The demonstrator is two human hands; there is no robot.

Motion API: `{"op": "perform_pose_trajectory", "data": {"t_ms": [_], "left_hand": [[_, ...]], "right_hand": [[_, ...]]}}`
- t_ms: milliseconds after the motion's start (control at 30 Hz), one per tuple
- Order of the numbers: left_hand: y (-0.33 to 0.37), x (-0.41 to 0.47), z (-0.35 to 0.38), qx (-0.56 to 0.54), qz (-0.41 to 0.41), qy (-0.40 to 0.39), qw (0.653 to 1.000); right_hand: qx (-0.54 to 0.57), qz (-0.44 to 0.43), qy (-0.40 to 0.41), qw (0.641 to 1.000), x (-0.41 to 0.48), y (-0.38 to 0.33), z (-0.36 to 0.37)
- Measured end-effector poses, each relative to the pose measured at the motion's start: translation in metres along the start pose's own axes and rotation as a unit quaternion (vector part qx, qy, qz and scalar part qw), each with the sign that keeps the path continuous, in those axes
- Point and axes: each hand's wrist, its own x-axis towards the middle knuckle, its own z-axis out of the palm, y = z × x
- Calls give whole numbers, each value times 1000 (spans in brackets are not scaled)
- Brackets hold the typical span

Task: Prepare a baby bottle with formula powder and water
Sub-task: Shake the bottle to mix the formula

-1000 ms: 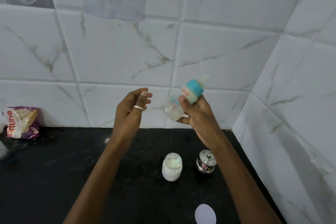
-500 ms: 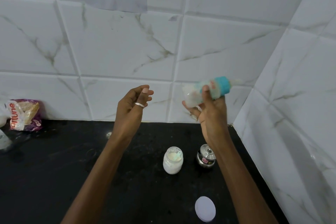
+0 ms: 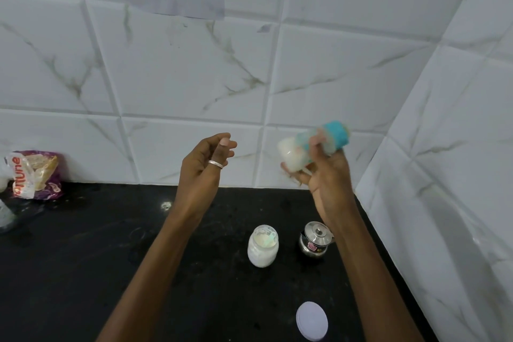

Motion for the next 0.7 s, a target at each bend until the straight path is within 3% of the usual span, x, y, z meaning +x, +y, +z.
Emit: {"op": "perform_pose_trajectory", "data": {"t_ms": [67,167,300,433,567,700], "left_hand": [[-1,0,0,4,0,-2,1000],[-2,2,1,6,-1,0,1000],[-3,1,0,2,-1,0,1000],[-2,2,1,-2,-5,2,1000],[-3,3,0,-3,-3,-2,1000],[-2,4,2,-1,0,0,1000]], "right_hand": [[-5,-1,6,1000,2,1,2],[-108,40,-85,990,-2,6,4],[-1,7,-13,1000,4,4,-1],[-119,19,-85,989,-1,10,3],[30,-4,1,1000,8,4,-1],[-92,29,-74,993,4,9,1]]}}
